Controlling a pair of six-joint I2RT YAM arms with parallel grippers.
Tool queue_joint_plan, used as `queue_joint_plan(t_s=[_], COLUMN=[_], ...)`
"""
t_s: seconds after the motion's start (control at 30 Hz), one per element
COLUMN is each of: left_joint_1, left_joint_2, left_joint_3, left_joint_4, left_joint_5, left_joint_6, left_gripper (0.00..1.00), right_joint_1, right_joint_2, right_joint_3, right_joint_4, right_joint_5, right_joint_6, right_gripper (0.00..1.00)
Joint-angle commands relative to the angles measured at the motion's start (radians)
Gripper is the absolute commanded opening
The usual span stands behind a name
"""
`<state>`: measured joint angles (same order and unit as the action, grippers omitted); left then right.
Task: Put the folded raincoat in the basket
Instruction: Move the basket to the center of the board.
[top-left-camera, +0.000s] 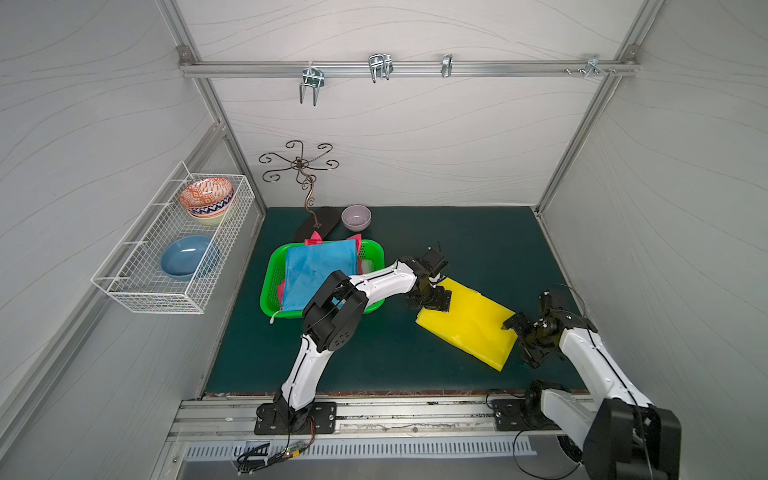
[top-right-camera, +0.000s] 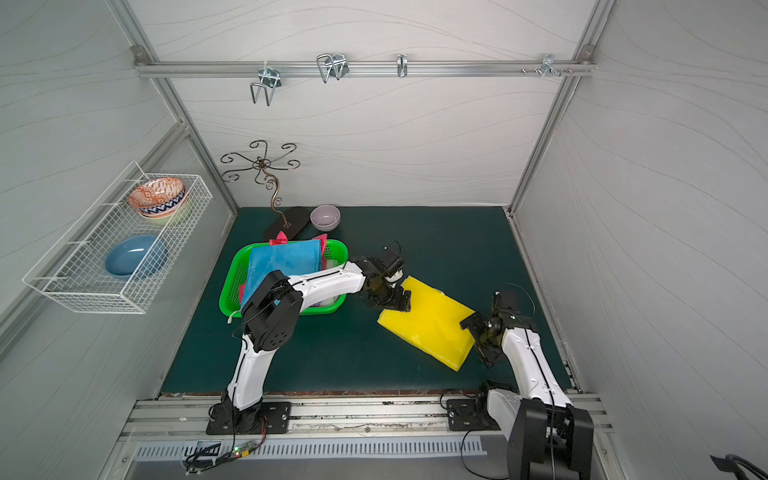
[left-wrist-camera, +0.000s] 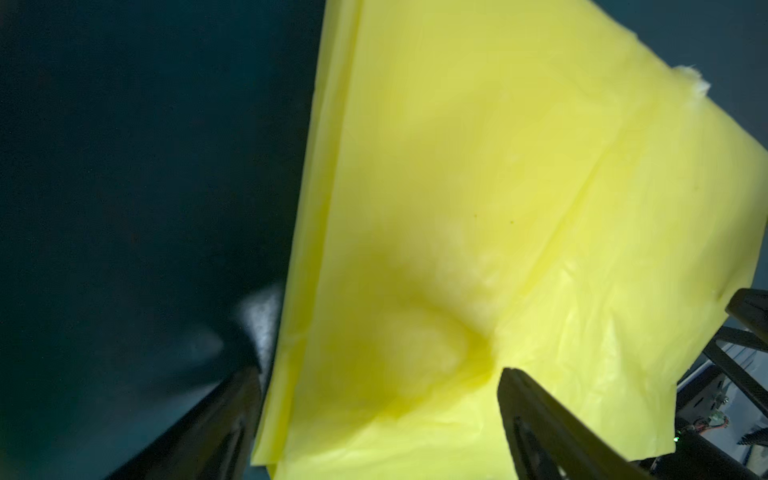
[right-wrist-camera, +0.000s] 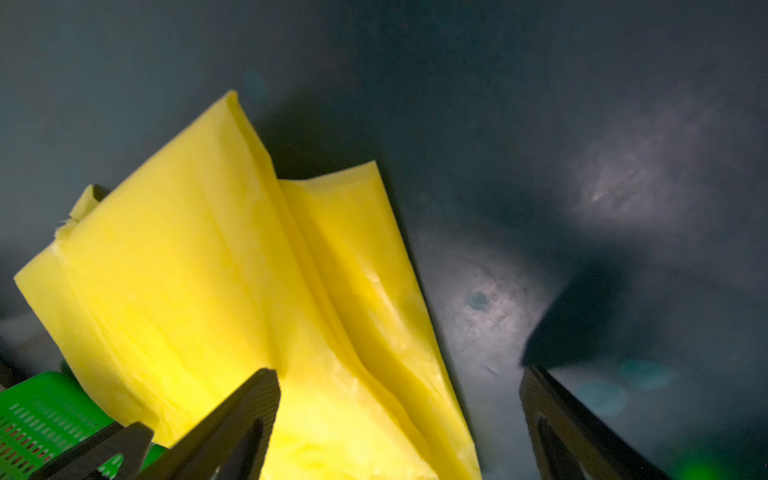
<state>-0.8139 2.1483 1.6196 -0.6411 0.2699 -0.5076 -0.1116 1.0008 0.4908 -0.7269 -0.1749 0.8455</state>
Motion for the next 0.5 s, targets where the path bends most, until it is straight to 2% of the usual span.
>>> queue_joint_plan(t_s=[0.0, 0.13, 0.27, 0.47], left_joint_1=[-0.010, -0.010, -0.010, 0.016], left_joint_2=[0.015, 0.036, 0.046, 0.025], left_joint_3=[0.040, 0.038, 0.037, 0.001], left_joint_4=[0.068, 0.121, 0.162, 0.152], left_joint_5=[0.064, 0.132, 0.175, 0.158], left_joint_6=[0.013, 0.001, -0.020, -0.016], left_gripper=[0.93, 0.93, 0.90, 0.61], right_joint_1=[-0.015, -0.022, -0.023, -0.023], right_joint_2=[0.016, 0.072, 0.108, 0.099], right_joint_3=[-0.027, -0.074, -0.127, -0.162], right_joint_4=[0.051, 0.183, 0.348, 0.433], right_joint_5=[-0.061, -0.146, -0.310, -0.375], right_joint_6=[-0.024, -0.057, -0.095, -0.125], right_gripper=[0.94, 0.94, 0.93, 0.91])
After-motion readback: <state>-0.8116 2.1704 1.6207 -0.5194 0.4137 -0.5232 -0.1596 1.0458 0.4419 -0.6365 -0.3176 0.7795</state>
